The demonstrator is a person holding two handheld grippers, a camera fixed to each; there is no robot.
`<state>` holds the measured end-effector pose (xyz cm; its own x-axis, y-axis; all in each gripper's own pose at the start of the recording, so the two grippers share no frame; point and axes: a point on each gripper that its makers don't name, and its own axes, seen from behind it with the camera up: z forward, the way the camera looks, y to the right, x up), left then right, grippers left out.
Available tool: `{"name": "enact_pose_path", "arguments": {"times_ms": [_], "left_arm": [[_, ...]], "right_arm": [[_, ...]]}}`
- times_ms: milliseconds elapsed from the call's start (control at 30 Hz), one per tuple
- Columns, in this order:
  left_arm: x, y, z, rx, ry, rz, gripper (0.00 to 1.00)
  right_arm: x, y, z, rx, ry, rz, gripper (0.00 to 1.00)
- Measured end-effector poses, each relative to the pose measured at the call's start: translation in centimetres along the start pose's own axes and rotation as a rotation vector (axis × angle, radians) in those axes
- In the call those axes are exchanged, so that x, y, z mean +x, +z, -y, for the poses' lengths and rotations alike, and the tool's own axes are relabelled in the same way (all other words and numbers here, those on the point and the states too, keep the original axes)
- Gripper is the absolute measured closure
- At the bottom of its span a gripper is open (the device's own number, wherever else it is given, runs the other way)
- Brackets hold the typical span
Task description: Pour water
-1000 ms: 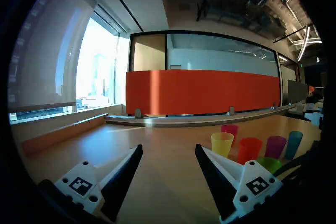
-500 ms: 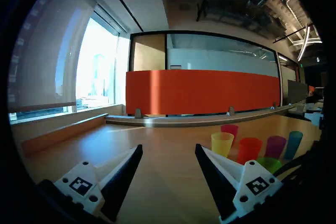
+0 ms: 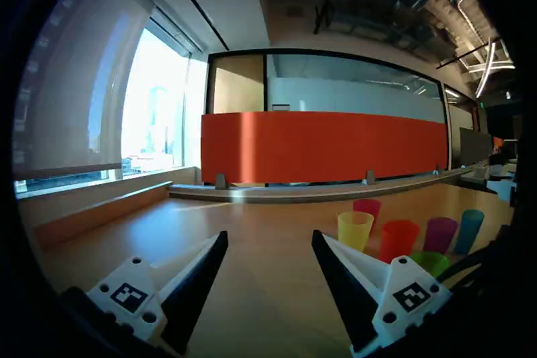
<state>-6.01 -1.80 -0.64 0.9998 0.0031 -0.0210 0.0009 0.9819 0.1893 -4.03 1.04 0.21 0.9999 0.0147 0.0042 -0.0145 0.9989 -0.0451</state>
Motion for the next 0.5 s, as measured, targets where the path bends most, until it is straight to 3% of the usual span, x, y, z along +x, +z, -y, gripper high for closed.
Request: {"name": "enact_pose_path", "arguments": {"times_ms": [500], "left_arm": [[0.55,-0.03,0.13,-0.001,0.001,0.002,0.07]], "right_arm": [[-0.01,0.02,0.03,0.0,0.0,0.0,0.0]]}}
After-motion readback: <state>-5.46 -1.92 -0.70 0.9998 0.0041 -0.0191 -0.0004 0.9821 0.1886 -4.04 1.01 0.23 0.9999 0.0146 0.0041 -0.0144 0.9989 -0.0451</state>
